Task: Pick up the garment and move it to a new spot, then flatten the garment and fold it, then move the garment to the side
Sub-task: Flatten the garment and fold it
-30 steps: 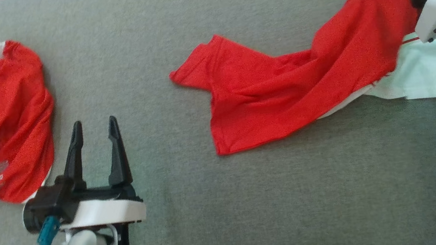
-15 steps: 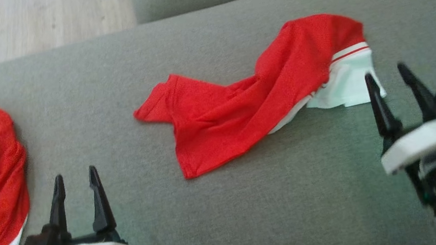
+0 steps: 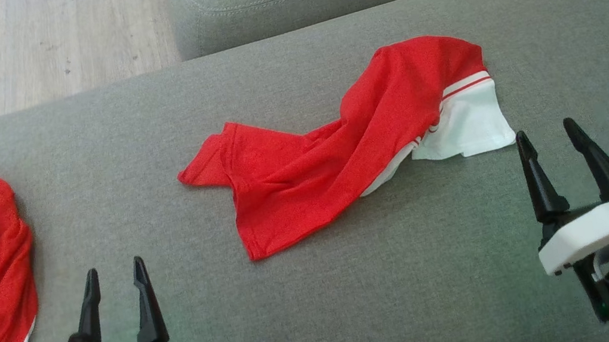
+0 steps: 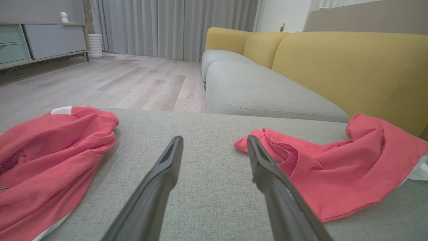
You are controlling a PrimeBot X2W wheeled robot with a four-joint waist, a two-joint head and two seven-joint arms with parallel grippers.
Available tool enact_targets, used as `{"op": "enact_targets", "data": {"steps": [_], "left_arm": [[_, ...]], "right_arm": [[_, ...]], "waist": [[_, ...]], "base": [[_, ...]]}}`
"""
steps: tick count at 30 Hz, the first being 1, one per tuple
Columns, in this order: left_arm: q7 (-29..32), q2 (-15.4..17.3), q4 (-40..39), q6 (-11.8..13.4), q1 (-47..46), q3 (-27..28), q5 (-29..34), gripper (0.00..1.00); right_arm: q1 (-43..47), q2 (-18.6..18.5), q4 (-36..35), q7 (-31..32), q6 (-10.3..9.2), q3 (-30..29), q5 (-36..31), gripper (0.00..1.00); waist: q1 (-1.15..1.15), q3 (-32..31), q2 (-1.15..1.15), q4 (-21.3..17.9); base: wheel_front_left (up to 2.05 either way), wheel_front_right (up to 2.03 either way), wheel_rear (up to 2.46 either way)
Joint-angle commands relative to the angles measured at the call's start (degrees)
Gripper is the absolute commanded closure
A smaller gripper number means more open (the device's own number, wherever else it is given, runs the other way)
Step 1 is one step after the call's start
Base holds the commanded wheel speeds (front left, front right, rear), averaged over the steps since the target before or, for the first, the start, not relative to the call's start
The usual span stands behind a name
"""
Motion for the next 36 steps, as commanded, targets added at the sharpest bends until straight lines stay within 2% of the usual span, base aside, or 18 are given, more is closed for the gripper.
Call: {"op": "enact_targets", "data": {"steps": [1, 7, 11, 13, 19, 26, 29, 36], "left_arm": [[-0.5, 1.0, -1.3, -0.1, -1.4, 1.8, 0.0, 0.00], [0.0, 0.5, -0.7, -0.5, -2.6, 0.0, 0.6, 0.00], [2.7, -1.0, 0.2, -2.4, -5.2, -4.6, 1.9, 0.00], [4.4, -2.0, 1.9, -3.6, -7.1, -7.2, 2.5, 0.00], [6.2, -4.8, 10.8, -5.0, -13.1, -12.4, 1.8, 0.00], [6.3, -5.7, 20.9, -3.8, -17.8, -15.6, -0.5, 0.00], [6.1, -5.7, 22.6, -3.8, -18.6, -16.6, -1.7, 0.00], [5.4, -5.8, 26.3, -1.5, -21.3, -20.7, -7.7, 0.00]], "right_arm": [[-0.8, 0.1, -2.3, 0.4, -0.04, 1.2, -0.2, 0.00], [-0.6, -0.1, -3.1, 1.2, -0.04, 1.3, 0.1, 0.00], [-1.0, 0.0, -3.3, 1.3, -0.04, 1.4, 0.1, 0.00], [-1.4, 0.0, -3.2, 1.3, -0.04, 1.6, 0.2, 0.00], [-2.8, 0.4, -2.6, 0.8, -0.04, 2.8, 0.3, 0.00], [-4.1, 0.3, -1.8, 0.0, -0.04, 3.3, 0.6, 0.00], [-4.2, 0.1, -1.6, -0.1, -0.04, 3.2, 0.7, 0.00], [-4.5, -0.2, -1.5, -0.1, -0.04, 3.2, 0.8, 0.00]], "waist": [[0.00, 0.1, 0.00, 0.0], [0.00, 1.1, 0.00, 0.2], [0.00, 2.1, 0.00, 0.4], [0.00, 2.7, 0.00, 0.4], [0.00, 4.7, 0.00, -0.3], [0.00, 6.1, 0.00, -2.0], [0.00, 6.3, 0.00, -2.2], [0.00, 6.8, 0.00, -2.0]], "base": [[0.00, 0.00, 0.00], [0.00, 0.00, 0.00], [0.00, 0.00, 0.00], [0.00, 0.00, 0.00], [0.00, 0.00, 0.00], [0.00, 0.00, 0.00], [0.00, 0.00, 0.00], [0.00, 0.00, 0.00]]}}
